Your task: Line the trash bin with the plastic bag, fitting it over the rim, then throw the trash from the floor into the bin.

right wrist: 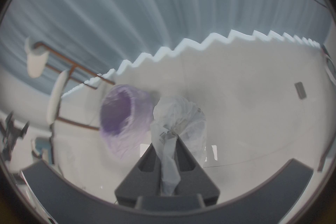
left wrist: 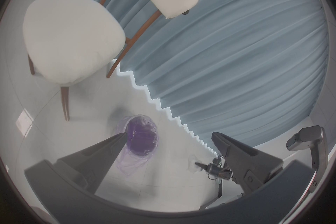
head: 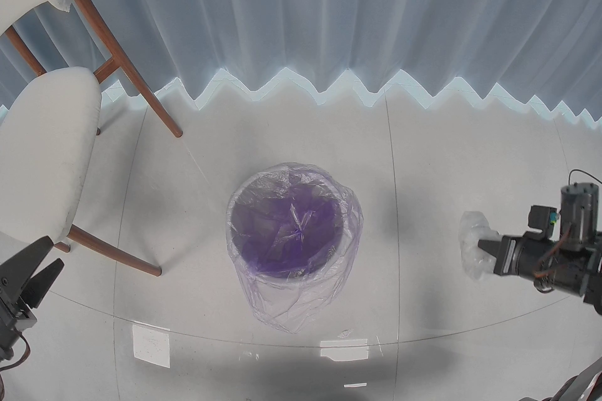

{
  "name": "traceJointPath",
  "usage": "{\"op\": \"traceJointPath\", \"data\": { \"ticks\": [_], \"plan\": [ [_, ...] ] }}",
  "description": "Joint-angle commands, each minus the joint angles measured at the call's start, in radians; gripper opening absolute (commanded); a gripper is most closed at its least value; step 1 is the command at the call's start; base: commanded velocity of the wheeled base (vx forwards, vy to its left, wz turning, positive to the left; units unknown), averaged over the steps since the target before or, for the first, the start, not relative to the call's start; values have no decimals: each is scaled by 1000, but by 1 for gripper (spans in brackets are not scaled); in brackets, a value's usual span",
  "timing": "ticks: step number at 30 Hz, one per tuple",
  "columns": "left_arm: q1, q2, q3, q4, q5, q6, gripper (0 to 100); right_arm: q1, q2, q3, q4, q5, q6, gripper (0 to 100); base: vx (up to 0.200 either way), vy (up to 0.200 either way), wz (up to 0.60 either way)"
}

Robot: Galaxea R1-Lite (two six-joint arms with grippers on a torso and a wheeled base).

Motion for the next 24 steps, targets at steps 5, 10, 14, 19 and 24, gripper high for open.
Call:
{"op": "traceJointPath", "data": {
  "ticks": [5, 10, 14, 19, 24],
  "plan": [
    [-37, 80, -87, 53, 3, 204, 100, 116, -126, 160, -161, 239, -134, 0, 0, 80, 0],
    [-45, 89, -96, 84, 6, 265, 100, 173, 7, 65, -215, 251, -145, 0, 0, 200, 0],
    [-42, 121, -113, 82, 15, 285, 100, 181, 99, -27, -218, 251, -148, 0, 0, 200, 0],
    [-39, 141, -138, 82, 18, 286, 100, 231, 213, -114, -236, 251, -180, 0, 0, 200, 0],
    [-46, 132, -134, 79, 18, 288, 100, 274, 336, -193, -262, 249, -200, 0, 0, 200, 0]
  ]
}}
